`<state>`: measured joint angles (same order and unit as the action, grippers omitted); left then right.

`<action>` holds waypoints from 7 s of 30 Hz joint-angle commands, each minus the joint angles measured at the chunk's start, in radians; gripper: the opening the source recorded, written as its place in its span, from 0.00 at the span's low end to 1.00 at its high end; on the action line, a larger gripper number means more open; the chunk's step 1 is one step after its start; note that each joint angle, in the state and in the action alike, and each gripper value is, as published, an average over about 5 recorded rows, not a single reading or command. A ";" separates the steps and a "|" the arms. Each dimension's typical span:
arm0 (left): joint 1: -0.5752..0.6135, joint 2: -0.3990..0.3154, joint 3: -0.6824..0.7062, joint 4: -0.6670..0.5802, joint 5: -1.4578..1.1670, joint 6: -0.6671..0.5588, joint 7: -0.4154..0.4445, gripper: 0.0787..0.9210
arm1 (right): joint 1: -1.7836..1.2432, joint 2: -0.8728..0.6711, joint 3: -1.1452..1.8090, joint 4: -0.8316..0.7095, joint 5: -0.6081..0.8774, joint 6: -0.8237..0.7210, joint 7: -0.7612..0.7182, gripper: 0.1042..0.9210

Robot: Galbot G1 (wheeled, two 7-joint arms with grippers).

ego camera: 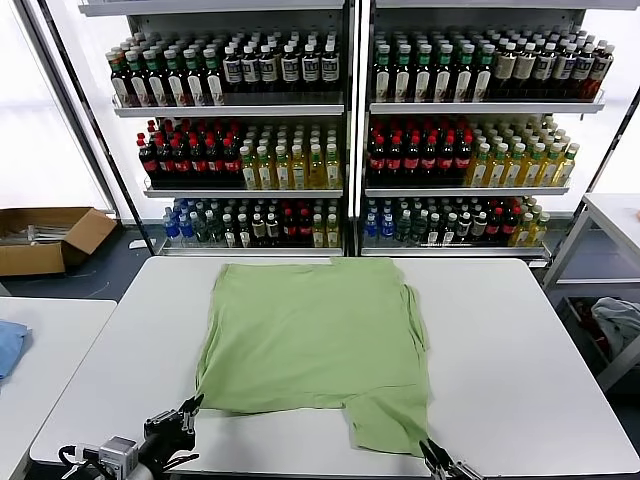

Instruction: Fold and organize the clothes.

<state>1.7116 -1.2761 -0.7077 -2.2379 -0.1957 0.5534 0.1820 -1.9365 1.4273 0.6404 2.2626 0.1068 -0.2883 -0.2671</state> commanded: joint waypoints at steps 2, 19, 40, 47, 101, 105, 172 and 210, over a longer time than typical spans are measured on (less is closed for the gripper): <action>0.008 -0.001 -0.004 -0.019 0.001 -0.002 0.001 0.02 | 0.054 -0.003 -0.011 -0.010 -0.065 -0.047 0.054 0.48; 0.012 -0.014 0.006 -0.027 0.001 -0.005 0.011 0.02 | 0.117 0.008 -0.137 -0.097 -0.002 -0.092 0.032 0.31; 0.091 -0.020 -0.028 -0.086 0.000 0.002 0.013 0.02 | -0.082 -0.087 0.005 0.038 0.192 0.143 -0.160 0.01; 0.136 -0.009 -0.056 -0.134 -0.002 0.016 0.012 0.02 | -0.175 -0.147 0.091 0.106 0.266 0.162 -0.177 0.01; -0.515 0.149 0.106 0.424 -0.219 0.023 0.012 0.11 | 0.875 -0.328 -0.379 -0.500 0.438 0.007 0.154 0.16; -0.501 0.144 0.087 0.413 -0.209 0.023 0.001 0.23 | 0.863 -0.328 -0.359 -0.478 0.425 -0.007 0.178 0.31; -0.087 0.072 -0.012 0.127 -0.112 0.024 0.026 0.01 | 0.135 -0.246 -0.154 -0.014 0.178 -0.179 0.237 0.02; -0.183 0.097 -0.159 0.153 -0.293 0.009 0.053 0.60 | 0.559 -0.394 -0.075 -0.137 0.480 -0.172 0.183 0.73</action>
<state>1.6599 -1.2158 -0.8581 -2.1738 -0.4091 0.5675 0.2277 -1.5568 1.0683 0.5561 2.1970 0.5098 -0.4559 -0.0790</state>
